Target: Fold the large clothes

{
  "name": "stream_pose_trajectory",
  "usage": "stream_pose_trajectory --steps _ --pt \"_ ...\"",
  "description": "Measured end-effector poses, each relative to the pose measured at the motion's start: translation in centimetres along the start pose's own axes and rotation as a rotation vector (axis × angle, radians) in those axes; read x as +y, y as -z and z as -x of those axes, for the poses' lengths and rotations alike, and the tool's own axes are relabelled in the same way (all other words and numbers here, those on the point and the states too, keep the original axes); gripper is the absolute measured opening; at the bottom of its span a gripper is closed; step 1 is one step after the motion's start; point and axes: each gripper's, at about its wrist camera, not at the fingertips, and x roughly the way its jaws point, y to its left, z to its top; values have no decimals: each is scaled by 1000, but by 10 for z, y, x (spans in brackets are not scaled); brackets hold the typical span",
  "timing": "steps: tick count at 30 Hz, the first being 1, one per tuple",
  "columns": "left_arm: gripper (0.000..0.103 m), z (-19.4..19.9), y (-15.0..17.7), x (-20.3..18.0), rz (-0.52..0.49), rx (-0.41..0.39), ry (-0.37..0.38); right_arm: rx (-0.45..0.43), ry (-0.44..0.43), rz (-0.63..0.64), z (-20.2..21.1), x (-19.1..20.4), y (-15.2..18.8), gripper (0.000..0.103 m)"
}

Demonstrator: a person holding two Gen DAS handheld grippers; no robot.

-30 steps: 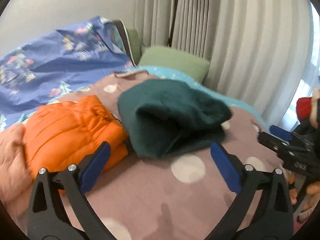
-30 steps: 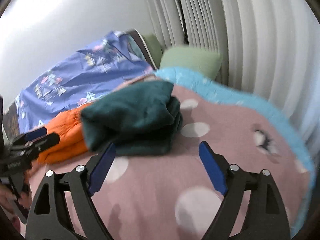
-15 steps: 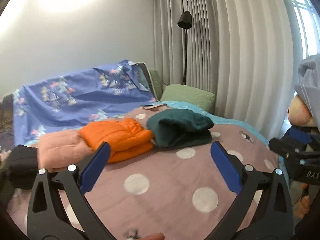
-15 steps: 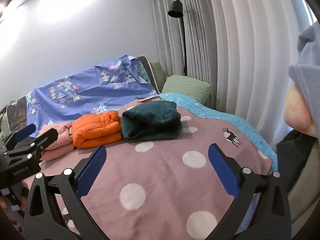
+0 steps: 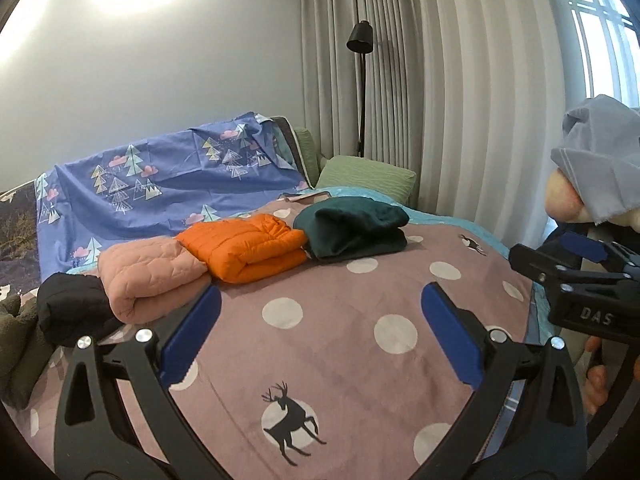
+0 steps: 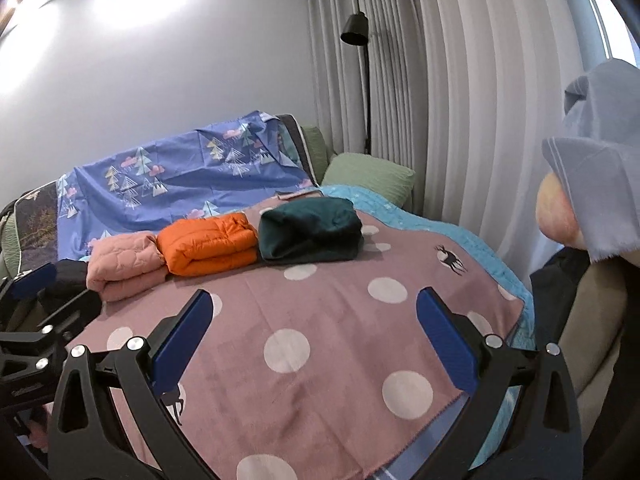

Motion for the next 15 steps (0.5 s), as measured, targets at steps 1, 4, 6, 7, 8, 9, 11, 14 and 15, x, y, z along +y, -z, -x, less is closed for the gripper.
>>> stream_pose_trajectory --steps 1,4,6,7,8,9,11,14,15 --pt "101 1 1 0 2 2 4 3 2 -4 0 1 1 102" --pt "101 3 4 3 10 14 15 5 10 -3 1 3 1 102" --pt "101 3 6 4 12 23 18 5 12 5 0 7 2 102" --pt "101 2 6 4 13 27 16 6 12 9 0 8 2 102" --pt "101 2 6 5 15 30 16 7 12 14 -1 10 2 102" --pt "101 2 7 7 17 33 18 8 13 17 -1 10 2 102" --pt "101 0 8 9 23 44 22 15 14 19 -4 12 3 102" --pt "101 -4 12 13 32 64 14 23 12 15 -7 11 2 102" --pt "101 -6 13 14 35 72 14 23 12 15 -7 12 2 102"
